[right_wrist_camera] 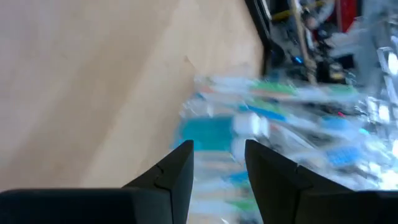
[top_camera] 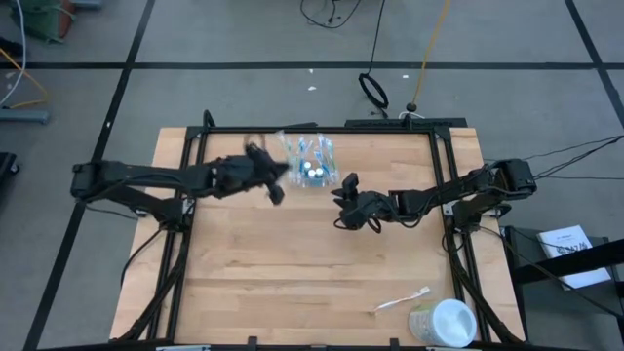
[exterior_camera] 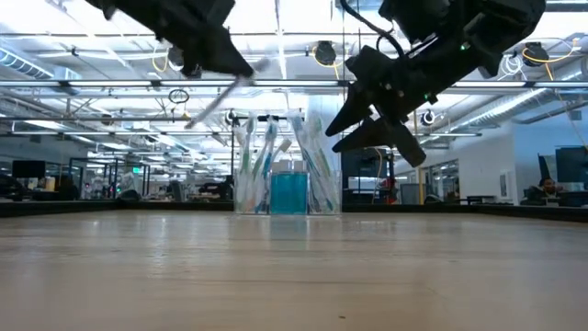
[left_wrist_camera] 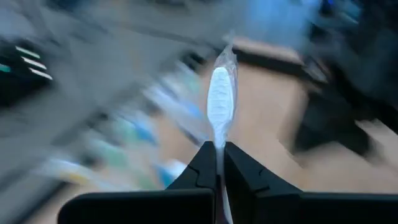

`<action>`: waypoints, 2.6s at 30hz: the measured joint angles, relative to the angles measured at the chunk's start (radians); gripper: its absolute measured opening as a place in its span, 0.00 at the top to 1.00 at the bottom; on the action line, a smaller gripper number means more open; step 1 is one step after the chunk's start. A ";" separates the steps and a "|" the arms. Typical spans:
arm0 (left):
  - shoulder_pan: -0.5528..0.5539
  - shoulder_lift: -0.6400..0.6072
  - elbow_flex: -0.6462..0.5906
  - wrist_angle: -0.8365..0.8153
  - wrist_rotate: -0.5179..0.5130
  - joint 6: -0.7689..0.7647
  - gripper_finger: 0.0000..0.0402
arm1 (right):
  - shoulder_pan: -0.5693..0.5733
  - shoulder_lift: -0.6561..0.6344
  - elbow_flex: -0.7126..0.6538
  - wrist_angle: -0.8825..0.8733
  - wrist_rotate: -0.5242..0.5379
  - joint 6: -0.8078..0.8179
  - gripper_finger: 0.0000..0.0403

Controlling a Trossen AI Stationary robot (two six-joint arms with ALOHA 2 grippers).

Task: Pick & Place toothbrushing station
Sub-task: Put the violet toothbrush into the transparent organizer, then put the orange toothbrush into the transparent organizer

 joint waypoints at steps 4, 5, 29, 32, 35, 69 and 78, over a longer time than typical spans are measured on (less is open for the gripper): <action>-0.002 -0.058 -0.014 0.162 -0.208 0.053 0.96 | -0.013 0.000 0.000 0.000 -0.109 0.069 0.65; -0.003 -0.058 -0.026 0.215 -0.248 0.065 0.96 | -0.017 0.000 0.000 0.000 -0.128 0.083 0.65; 0.053 0.684 -0.196 1.388 -0.472 0.241 0.99 | -0.045 0.001 0.000 0.000 -0.199 0.135 0.65; 0.040 0.697 -0.195 1.344 -0.408 0.194 0.97 | -0.046 0.001 0.000 -0.001 -0.198 0.135 0.65; 0.018 0.701 -0.195 1.297 -0.407 0.172 0.94 | -0.046 0.001 0.000 -0.001 -0.199 0.135 0.65; -0.101 0.397 -0.183 1.040 -0.673 0.308 0.66 | 0.030 0.012 -0.001 0.083 -0.428 0.762 0.65; -0.096 0.360 -0.183 1.041 -0.600 0.279 0.66 | 0.170 0.080 0.012 0.063 -0.432 0.865 0.65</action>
